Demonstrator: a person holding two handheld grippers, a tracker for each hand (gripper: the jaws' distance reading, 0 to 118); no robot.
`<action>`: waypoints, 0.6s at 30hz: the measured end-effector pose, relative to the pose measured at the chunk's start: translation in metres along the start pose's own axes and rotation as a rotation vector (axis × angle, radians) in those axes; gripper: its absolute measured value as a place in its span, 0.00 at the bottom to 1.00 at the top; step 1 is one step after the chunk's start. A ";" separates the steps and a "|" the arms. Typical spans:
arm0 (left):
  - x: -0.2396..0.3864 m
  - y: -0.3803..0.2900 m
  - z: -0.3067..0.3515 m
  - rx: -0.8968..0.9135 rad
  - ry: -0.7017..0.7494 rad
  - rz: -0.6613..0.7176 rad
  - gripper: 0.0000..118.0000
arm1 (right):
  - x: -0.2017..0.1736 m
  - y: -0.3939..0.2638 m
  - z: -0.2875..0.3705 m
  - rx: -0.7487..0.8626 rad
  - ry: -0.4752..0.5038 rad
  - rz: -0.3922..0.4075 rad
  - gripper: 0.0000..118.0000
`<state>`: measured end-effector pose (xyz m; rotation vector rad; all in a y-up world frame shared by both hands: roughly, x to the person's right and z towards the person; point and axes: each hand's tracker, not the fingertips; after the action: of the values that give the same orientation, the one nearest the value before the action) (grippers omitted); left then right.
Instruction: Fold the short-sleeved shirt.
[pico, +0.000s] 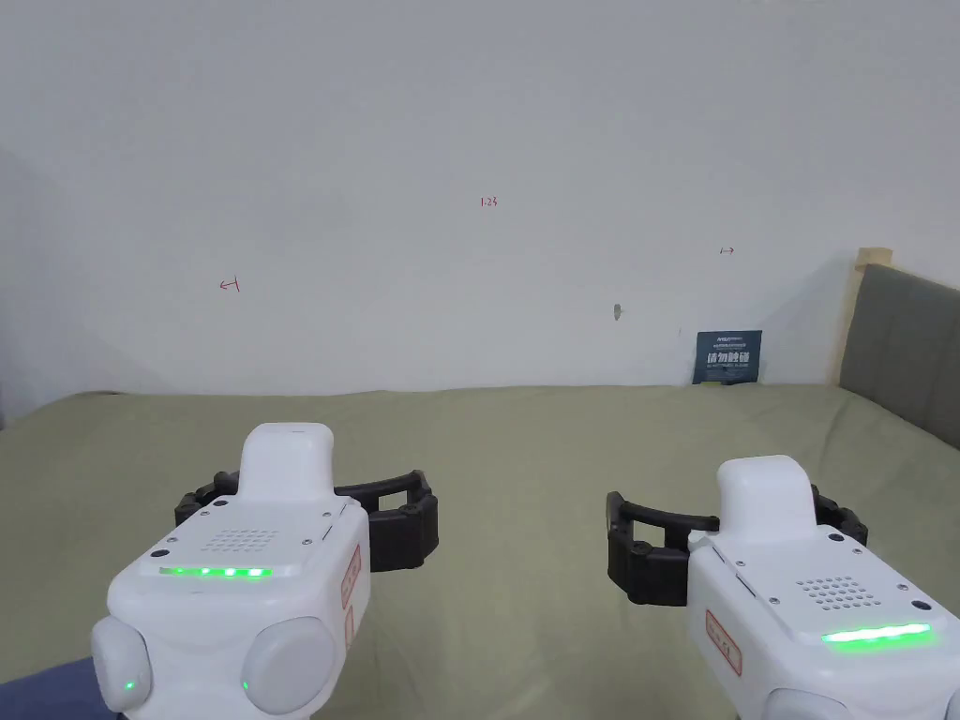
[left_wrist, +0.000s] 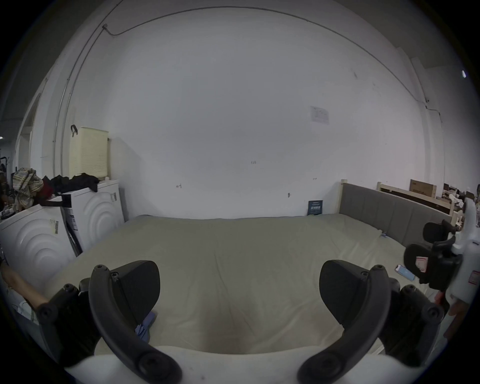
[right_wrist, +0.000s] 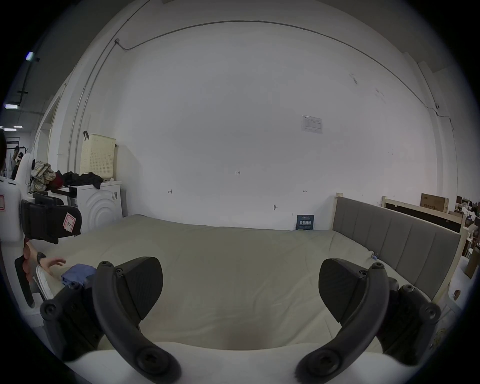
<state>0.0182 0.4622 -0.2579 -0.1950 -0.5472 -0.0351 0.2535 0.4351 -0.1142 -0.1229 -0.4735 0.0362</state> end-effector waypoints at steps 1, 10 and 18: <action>0.002 0.001 0.000 -0.003 0.011 0.003 1.00 | 0.000 0.001 0.000 -0.002 0.001 -0.004 1.00; 0.010 0.001 0.000 0.002 0.069 -0.055 1.00 | 0.003 0.004 0.003 0.005 0.004 -0.019 1.00; 0.004 -0.002 -0.008 -0.025 0.124 -0.043 1.00 | 0.003 0.002 0.003 0.000 0.010 -0.021 1.00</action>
<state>0.0256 0.4586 -0.2618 -0.2043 -0.4273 -0.0952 0.2554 0.4376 -0.1106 -0.1175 -0.4652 0.0147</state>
